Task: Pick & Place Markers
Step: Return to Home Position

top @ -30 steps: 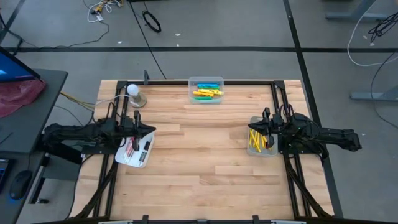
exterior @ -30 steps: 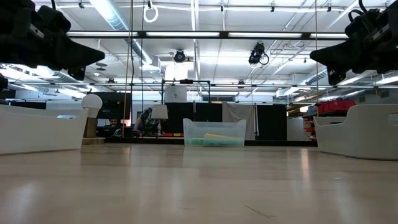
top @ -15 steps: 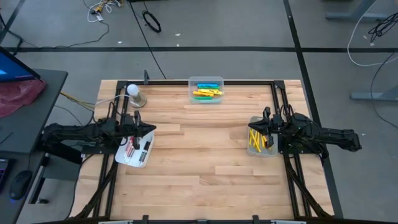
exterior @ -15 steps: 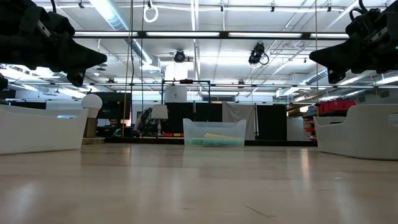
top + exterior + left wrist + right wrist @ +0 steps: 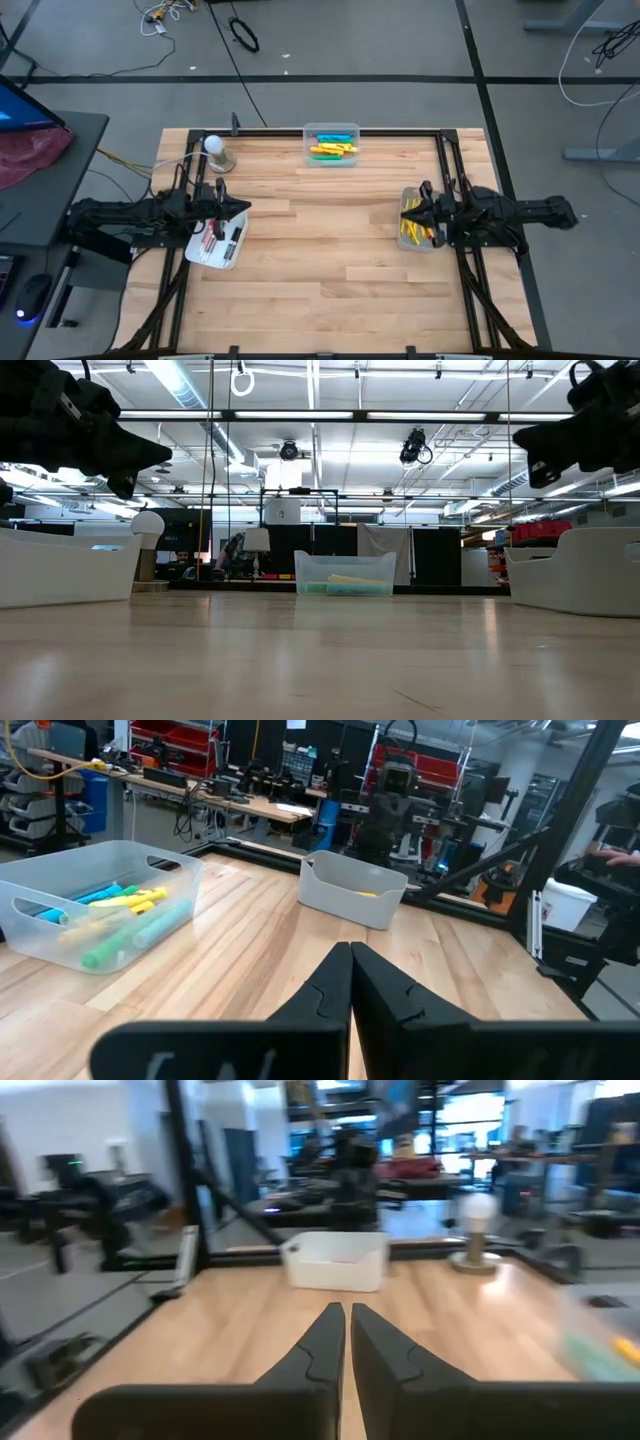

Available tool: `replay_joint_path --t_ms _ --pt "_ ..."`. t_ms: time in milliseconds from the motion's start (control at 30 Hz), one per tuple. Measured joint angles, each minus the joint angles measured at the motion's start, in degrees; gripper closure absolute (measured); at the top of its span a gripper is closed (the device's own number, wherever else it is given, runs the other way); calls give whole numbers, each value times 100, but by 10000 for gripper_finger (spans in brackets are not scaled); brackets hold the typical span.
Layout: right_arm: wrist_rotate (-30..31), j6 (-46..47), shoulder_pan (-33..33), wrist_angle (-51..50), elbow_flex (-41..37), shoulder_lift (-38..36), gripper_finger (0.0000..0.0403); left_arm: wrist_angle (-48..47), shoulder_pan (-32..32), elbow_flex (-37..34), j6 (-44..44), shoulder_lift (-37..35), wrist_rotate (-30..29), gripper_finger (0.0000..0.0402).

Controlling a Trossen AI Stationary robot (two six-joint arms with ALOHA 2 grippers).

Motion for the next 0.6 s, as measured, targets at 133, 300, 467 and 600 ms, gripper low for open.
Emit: replay_joint_path --t_ms 133,300,467,600 --pt "18 -92 417 0 0 0 376 2 0 0 3 0 0 392" --pt "25 -215 534 -2 0 0 376 2 0 0 3 0 0 392" --pt "26 141 534 4 0 14 376 4 0 0 5 0 0 392" --pt "26 192 534 2 0 33 376 4 0 0 3 0 0 392"
